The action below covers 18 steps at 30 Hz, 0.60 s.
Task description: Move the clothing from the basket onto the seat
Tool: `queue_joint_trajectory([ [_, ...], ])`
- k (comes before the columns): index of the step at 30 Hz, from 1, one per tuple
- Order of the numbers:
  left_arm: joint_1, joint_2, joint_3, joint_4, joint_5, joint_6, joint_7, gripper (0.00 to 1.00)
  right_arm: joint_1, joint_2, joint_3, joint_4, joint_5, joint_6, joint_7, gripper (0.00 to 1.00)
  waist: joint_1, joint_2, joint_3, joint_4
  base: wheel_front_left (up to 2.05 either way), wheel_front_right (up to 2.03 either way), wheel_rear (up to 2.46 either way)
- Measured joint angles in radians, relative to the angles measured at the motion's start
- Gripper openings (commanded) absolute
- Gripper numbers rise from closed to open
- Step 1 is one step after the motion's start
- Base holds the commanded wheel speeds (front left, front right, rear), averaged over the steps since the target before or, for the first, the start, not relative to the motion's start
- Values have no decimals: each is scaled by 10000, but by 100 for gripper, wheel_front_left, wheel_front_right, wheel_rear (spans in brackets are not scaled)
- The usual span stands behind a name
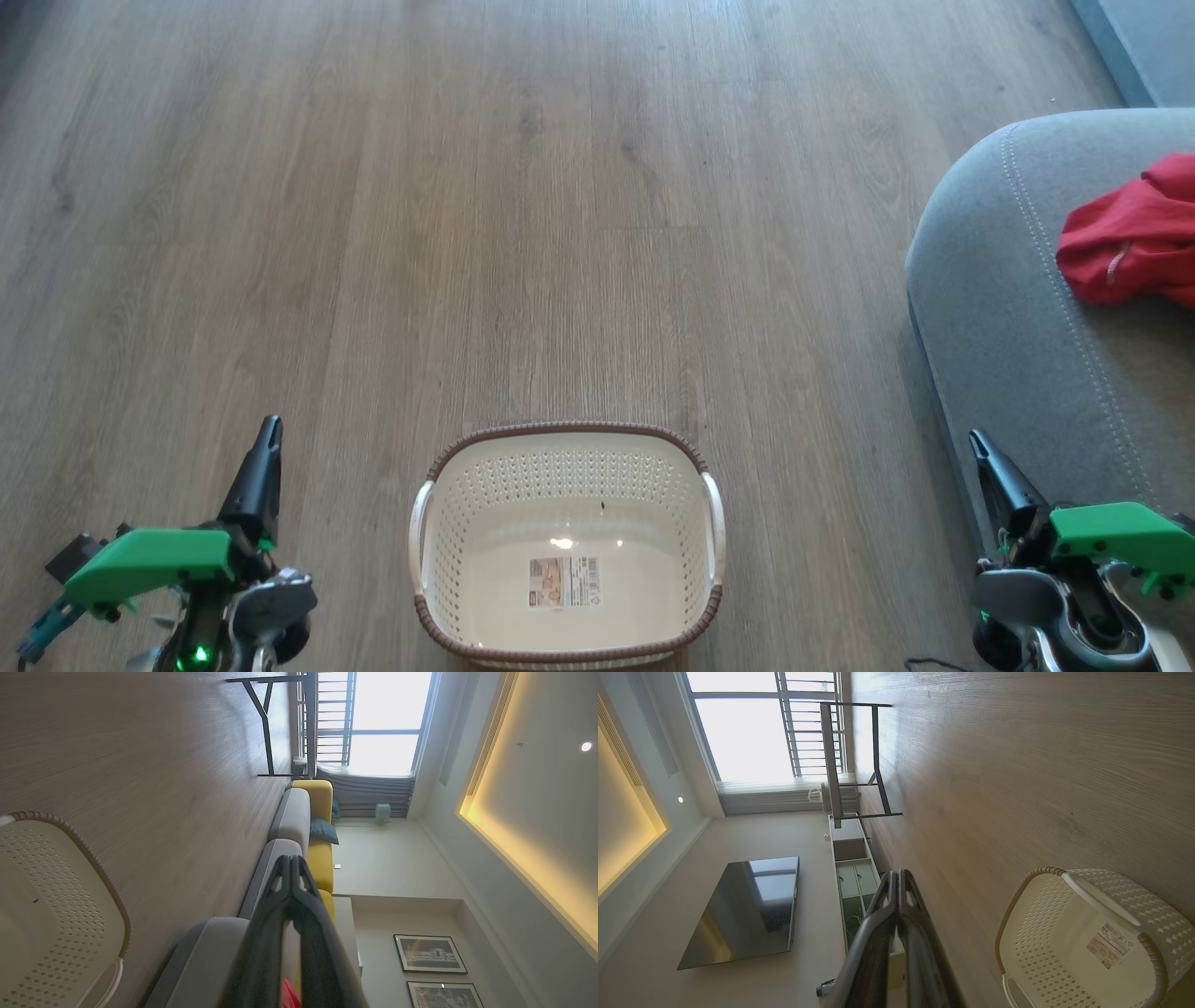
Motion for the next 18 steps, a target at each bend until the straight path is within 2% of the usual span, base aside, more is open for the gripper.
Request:
queue_joint_trajectory([
  [18, 0, 0, 0, -2, 0, 0, 0, 0, 0, 0, 0, 0, 0, 0, 0, 0, 0, 0, 0, 0, 0, 0, 0],
])
